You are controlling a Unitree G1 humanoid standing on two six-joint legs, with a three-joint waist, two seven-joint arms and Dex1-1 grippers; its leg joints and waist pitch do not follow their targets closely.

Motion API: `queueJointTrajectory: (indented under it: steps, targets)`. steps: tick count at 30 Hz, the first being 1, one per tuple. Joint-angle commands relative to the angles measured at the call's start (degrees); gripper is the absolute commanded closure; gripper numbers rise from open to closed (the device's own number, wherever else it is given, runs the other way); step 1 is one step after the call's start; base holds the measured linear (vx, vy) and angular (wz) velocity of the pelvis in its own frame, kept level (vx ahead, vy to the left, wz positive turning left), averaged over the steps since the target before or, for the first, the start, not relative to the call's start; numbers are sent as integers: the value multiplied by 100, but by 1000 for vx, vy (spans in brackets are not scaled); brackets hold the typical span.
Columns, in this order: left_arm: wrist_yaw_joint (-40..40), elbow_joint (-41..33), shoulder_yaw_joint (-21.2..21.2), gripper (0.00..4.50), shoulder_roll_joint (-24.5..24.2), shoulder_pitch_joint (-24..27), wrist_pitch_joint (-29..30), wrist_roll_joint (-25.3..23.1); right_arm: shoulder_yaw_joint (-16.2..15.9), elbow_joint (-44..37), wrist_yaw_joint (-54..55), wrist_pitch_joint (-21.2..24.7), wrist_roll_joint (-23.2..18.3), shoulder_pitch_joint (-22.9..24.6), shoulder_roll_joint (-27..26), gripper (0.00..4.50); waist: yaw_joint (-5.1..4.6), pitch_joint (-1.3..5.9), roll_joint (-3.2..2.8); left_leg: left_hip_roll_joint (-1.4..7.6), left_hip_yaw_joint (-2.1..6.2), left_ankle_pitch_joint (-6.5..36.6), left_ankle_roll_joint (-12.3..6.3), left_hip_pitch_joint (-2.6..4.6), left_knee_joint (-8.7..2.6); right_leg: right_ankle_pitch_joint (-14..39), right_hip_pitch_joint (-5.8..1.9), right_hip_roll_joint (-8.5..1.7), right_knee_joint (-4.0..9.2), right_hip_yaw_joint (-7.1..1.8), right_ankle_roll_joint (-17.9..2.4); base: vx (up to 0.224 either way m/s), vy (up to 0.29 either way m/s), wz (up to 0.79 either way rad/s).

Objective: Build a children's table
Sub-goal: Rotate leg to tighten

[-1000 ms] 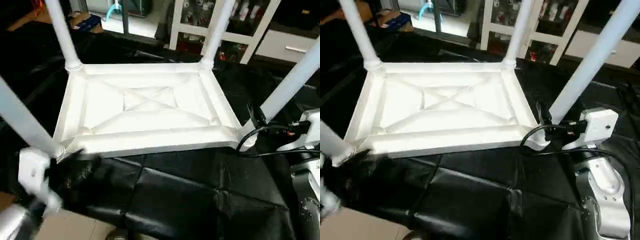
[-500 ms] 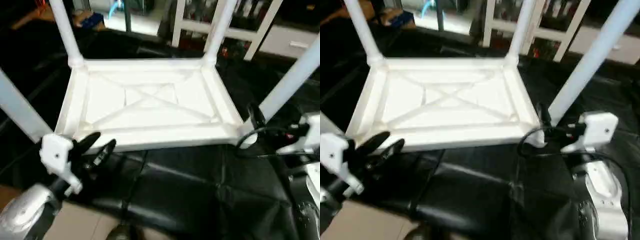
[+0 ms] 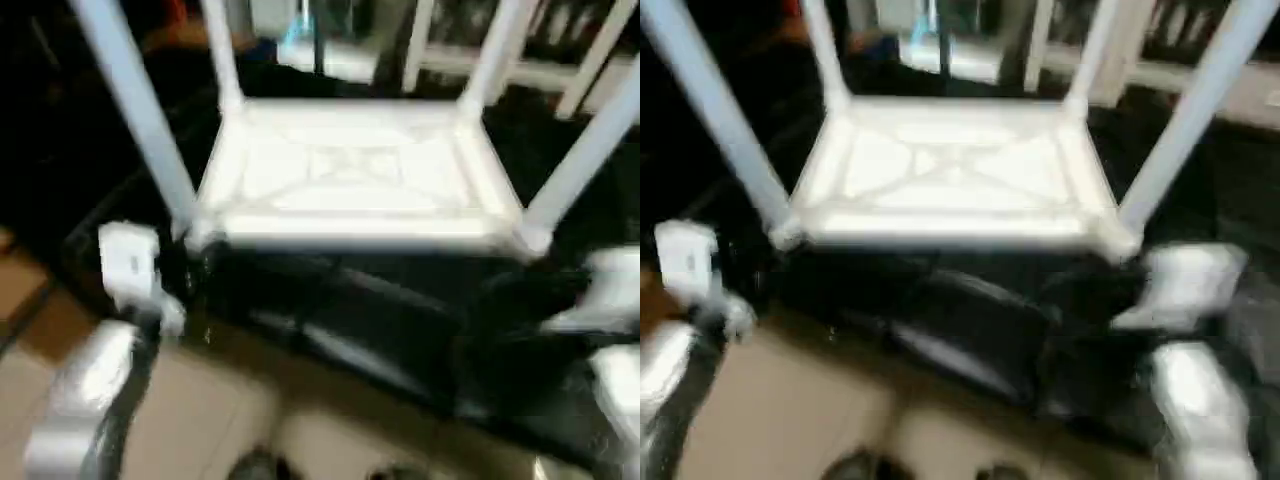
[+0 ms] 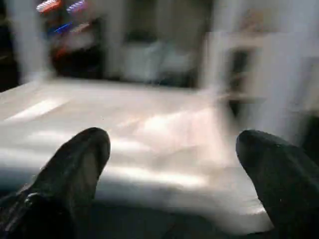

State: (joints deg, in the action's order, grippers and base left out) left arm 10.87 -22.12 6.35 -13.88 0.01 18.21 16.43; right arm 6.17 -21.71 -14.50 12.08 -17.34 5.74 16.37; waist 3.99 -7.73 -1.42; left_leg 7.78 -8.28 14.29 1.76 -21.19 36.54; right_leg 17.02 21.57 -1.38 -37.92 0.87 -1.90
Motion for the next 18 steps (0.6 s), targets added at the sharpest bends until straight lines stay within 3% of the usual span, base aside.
queueJointTrajectory:
  steps: [1,2,3,4,5,6,7,8,9,10,11,12,13,14,15,16,17,18]
  targets:
    - [-175,207,-157,195,79,-18,-77,-179,-195,-42,18,212,342,-162,87,0,-139,196,-9,584,342,2403,205,221,-739,1020,-80,-549,570,-218,-666,-115,74,7]
    - [-281,285,-289,195,176,-116,-113,-313,-338,134,55,292,534,-326,64,0,-216,146,69,530,327,2625,359,161,-790,1661,-129,-624,700,-215,-558,-88,93,-11]
    - [-283,281,-335,195,233,-143,-82,-329,-368,218,76,261,607,-399,63,0,-206,162,64,482,329,2792,471,217,-758,2301,-116,-698,768,-240,-415,-81,86,-9]
    - [-289,261,-364,195,263,-150,2,-340,-376,274,36,183,595,-438,57,0,-235,152,87,472,321,2893,494,252,-737,2608,-81,-729,831,-250,-347,-81,86,-9]
    - [-346,252,-392,195,266,-162,-12,-453,-374,307,-8,159,530,-483,40,0,-268,149,105,434,300,3082,490,321,-704,3154,-85,-744,931,-196,-192,-66,76,-7]
    - [-372,258,-399,195,266,-171,-40,-494,-367,309,-15,171,497,-503,23,0,-284,154,89,430,302,3169,471,344,-706,3273,-109,-735,960,-145,-147,-22,82,-15]
    - [-375,265,-393,195,274,-177,-44,-491,-354,300,-10,205,451,-521,15,0,-342,151,70,427,307,3344,442,318,-757,3090,-211,-649,994,0,-73,-22,82,-15]
    - [-380,276,-384,195,287,-187,-50,-487,-334,286,-2,262,375,-551,0,0,-390,126,18,466,358,3758,446,307,-884,2716,-321,-538,937,177,-55,7,94,-23]
    - [-396,296,-385,195,275,-203,-51,-526,-301,260,17,354,257,-602,-20,0,-429,101,-40,496,389,4252,520,359,-1007,2189,-331,-436,853,301,-42,-6,85,-18]
    - [-380,309,-389,195,229,-219,-108,-586,-269,228,24,451,152,-655,-28,0,-499,79,-12,523,408,4567,552,362,-1112,1925,-349,-370,744,383,-44,-6,85,-18]
    - [-357,301,-350,195,186,-242,-145,-615,-221,218,-2,550,118,-753,-51,0,-508,113,-51,571,438,4946,560,359,-1270,1324,-447,-322,411,429,-36,-5,57,-8]
    - [-356,300,-348,195,182,-243,-150,-619,-219,218,-4,555,117,-758,-52,0,-533,100,-123,789,224,5106,732,682,-1254,1264,-152,-298,346,393,-128,12,-2,-25]
    - [-349,292,-334,195,171,-244,-176,-632,-209,218,-15,576,121,-780,-59,0,-461,42,28,979,41,5352,739,602,-1430,1110,-196,-280,48,494,-147,12,-2,-25]
    - [-351,268,-320,195,166,-231,-144,-638,-207,244,-28,555,147,-803,-55,0,-284,61,77,1233,-169,5484,522,587,-1589,876,-315,-360,-411,443,-40,31,-76,-41]
    - [-354,257,-321,195,160,-224,-132,-651,-202,260,-30,555,144,-812,-51,0,-180,-55,197,1238,-522,5475,589,714,-1515,1731,-59,-344,-290,359,-142,58,-166,-48]
    - [-315,218,-323,195,138,-201,-47,-612,-221,272,-46,518,220,-817,6,0,-129,29,293,1010,-511,5163,556,723,-1250,2421,-130,-399,30,260,-72,58,-166,-48]
    - [-302,205,-331,195,117,-193,-52,-631,-226,273,-57,504,223,-811,16,0,-11,15,448,227,-556,2979,83,803,147,5248,121,-1048,1336,-226,257,96,-146,-43]
    - [-302,205,-331,195,117,-193,-52,-631,-226,273,-57,504,223,-811,16,0,67,91,481,160,-312,1654,-332,392,405,5802,-316,-1389,1396,-733,246,168,-86,-24]
